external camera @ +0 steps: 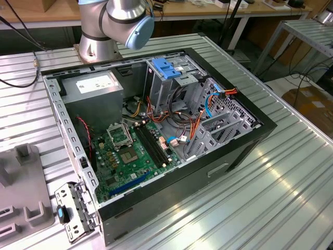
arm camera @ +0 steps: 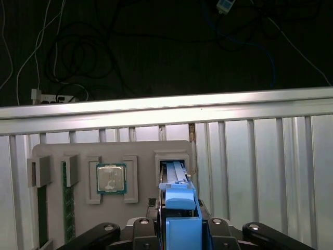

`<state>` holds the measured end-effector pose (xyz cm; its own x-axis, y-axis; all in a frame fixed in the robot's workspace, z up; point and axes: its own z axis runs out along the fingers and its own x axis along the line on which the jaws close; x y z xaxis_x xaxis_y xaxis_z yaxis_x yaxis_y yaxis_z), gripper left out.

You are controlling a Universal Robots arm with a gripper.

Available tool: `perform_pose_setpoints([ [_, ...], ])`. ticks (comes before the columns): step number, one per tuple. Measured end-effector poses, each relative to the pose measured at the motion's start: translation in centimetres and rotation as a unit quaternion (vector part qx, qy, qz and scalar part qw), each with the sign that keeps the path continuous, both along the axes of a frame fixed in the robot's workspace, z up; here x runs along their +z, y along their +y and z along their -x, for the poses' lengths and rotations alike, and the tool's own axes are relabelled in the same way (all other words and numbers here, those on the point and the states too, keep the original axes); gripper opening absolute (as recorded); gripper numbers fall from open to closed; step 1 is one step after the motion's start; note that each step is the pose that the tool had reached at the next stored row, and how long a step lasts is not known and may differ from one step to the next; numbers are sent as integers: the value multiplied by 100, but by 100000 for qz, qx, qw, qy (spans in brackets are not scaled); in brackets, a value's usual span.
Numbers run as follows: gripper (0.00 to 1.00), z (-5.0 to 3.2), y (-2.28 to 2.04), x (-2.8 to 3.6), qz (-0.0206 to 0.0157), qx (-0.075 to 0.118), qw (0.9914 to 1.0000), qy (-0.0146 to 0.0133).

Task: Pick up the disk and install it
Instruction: 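Pick up the disk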

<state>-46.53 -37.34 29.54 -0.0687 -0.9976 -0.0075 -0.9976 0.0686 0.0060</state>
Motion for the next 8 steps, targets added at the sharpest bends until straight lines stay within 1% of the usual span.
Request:
perform_pose_setpoints([
  [6, 37, 0, 0, -1, -1, 1, 100000, -1],
  [8, 37, 0, 0, -1, -3, 374, 99999, -4],
])
